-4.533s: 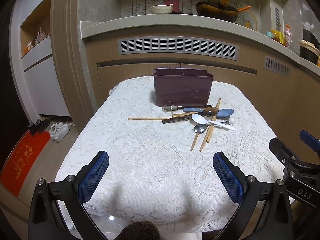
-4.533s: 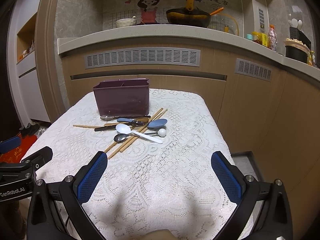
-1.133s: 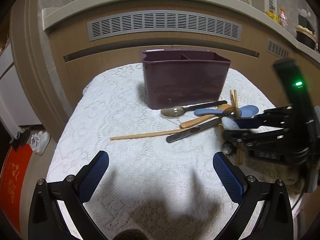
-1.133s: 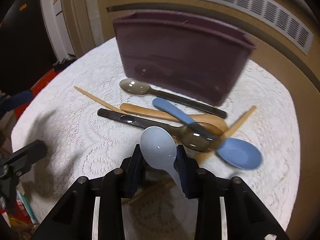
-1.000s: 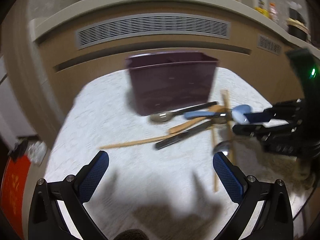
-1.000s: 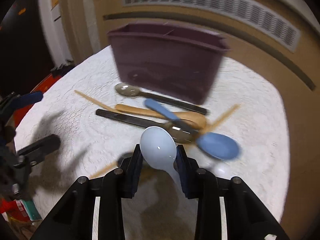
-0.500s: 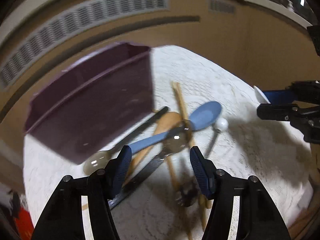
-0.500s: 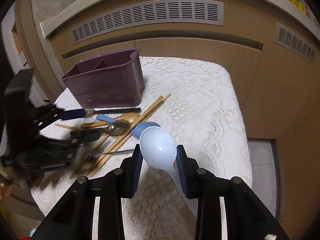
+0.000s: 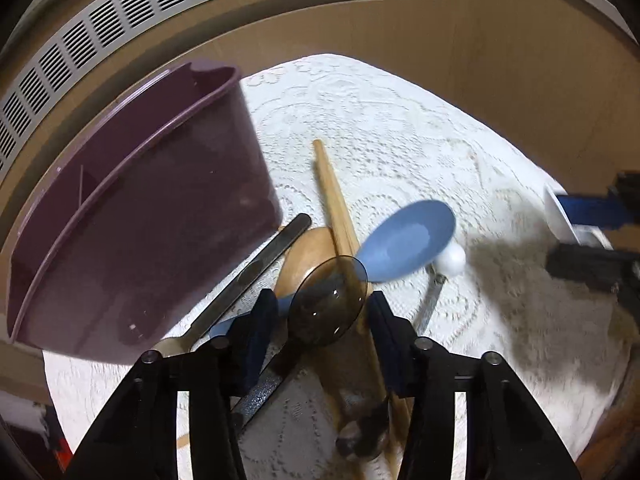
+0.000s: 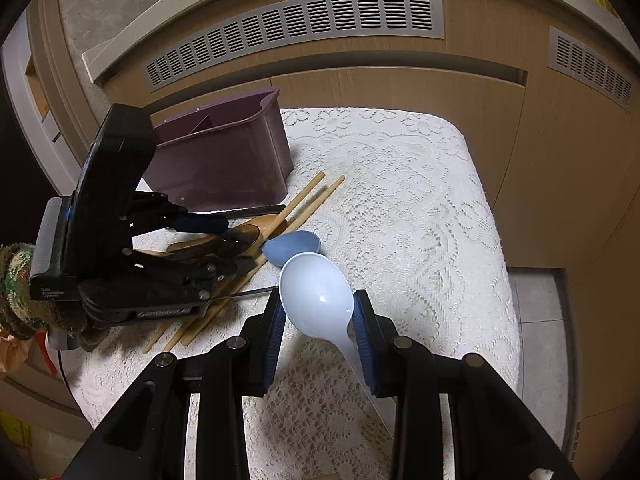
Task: Organize utensils
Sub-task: 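Grasp the translucent brown spoon with the left tool while the right tool holds the white spoon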
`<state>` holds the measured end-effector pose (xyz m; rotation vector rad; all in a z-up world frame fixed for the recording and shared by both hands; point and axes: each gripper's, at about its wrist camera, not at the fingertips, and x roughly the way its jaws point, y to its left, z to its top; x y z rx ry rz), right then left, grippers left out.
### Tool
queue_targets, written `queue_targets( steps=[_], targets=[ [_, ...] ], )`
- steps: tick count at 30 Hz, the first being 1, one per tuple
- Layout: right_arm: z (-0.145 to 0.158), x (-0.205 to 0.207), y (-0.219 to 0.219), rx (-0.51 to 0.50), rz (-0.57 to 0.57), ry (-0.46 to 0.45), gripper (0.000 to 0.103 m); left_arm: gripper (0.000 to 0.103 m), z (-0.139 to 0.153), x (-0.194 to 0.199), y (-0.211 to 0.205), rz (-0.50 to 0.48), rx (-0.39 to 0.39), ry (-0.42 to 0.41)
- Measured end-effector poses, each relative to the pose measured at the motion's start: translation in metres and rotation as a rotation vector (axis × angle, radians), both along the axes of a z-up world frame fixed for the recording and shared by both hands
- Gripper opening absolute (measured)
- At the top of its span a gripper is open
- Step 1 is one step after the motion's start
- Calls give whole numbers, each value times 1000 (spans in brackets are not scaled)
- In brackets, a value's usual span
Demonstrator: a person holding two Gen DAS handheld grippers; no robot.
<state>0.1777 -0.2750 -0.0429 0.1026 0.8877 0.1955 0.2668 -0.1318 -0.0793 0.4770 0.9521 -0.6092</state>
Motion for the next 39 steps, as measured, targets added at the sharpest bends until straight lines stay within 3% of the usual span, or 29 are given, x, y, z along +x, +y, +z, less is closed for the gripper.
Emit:
queue_targets(
  steps=[3, 12, 15, 21, 25, 27, 29, 31, 33, 39],
  targets=[
    [0, -3, 2, 4, 2, 4, 32, 22, 2, 1, 5, 70, -23, -2],
    [14, -22, 21, 39, 66, -2, 32, 20, 32, -45, 66, 229, -270, -11],
    [18, -25, 31, 52, 83, 3, 32, 10, 43, -63, 86, 294, -381, -10],
    [23, -29, 51, 83, 113, 23, 32, 5, 55, -88, 130, 400, -541, -27],
    [30, -30, 59, 71, 119, 13, 31, 4, 57, -89, 148, 426, -558, -30],
    [32, -32, 61, 61, 115, 7, 32, 7, 54, -85, 152, 419, -554, 23],
    [29, -34, 63, 39, 111, 7, 31, 12, 45, -83, 149, 398, -504, 98],
    [23, -36, 66, 5, 104, 11, 31, 31, 31, -81, 139, 421, -416, 118],
    [18, -37, 68, -10, 100, 19, 31, 40, 17, -80, 130, 428, -378, 154],
    [10, -43, 67, -6, 105, 36, 32, 43, -7, -68, 109, 446, -301, 181]
  ],
)
